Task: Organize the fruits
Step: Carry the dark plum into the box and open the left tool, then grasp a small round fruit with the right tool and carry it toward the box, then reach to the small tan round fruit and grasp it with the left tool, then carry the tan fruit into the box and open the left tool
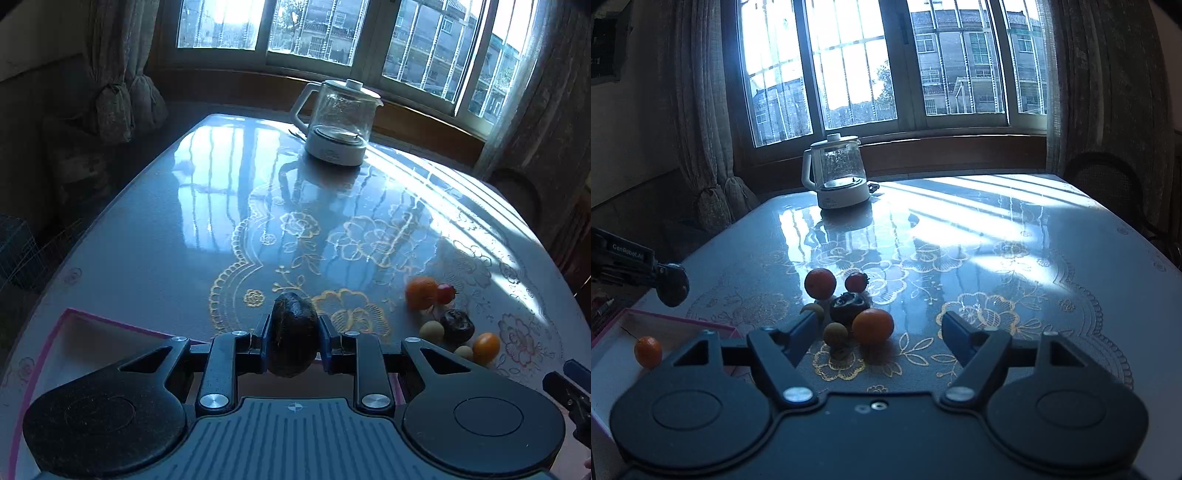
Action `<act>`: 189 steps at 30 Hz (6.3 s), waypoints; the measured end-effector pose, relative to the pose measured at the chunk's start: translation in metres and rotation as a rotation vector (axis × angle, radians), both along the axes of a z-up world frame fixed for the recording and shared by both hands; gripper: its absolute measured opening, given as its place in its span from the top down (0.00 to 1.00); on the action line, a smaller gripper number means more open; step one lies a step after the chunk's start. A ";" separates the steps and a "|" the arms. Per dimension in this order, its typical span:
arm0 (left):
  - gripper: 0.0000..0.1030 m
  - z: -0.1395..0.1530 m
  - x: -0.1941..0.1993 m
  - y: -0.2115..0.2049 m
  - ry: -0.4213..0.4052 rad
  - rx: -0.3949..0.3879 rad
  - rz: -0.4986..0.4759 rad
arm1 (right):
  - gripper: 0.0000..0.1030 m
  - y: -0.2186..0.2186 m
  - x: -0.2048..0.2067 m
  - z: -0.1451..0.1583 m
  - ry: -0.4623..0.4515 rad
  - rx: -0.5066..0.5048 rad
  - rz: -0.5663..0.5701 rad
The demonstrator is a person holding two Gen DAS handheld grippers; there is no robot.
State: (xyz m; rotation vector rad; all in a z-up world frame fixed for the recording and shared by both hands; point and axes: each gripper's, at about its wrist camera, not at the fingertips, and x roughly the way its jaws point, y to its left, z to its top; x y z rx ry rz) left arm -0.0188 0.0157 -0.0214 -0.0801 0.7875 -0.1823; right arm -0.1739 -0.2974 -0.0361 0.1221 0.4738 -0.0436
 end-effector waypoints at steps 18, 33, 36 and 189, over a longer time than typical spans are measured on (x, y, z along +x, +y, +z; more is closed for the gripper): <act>0.71 -0.027 -0.020 0.091 0.028 0.064 0.059 | 0.23 0.077 0.020 -0.002 0.030 -0.030 0.077; 0.03 0.009 -0.042 0.094 -0.123 0.073 0.037 | 0.31 0.084 0.082 -0.033 0.140 -0.115 0.037; 0.03 0.008 -0.041 0.094 -0.119 0.069 0.038 | 0.33 0.083 0.091 -0.041 0.161 -0.131 0.034; 0.17 -0.023 -0.074 0.078 -0.062 0.120 0.048 | 0.25 0.044 0.026 -0.007 0.038 -0.028 -0.030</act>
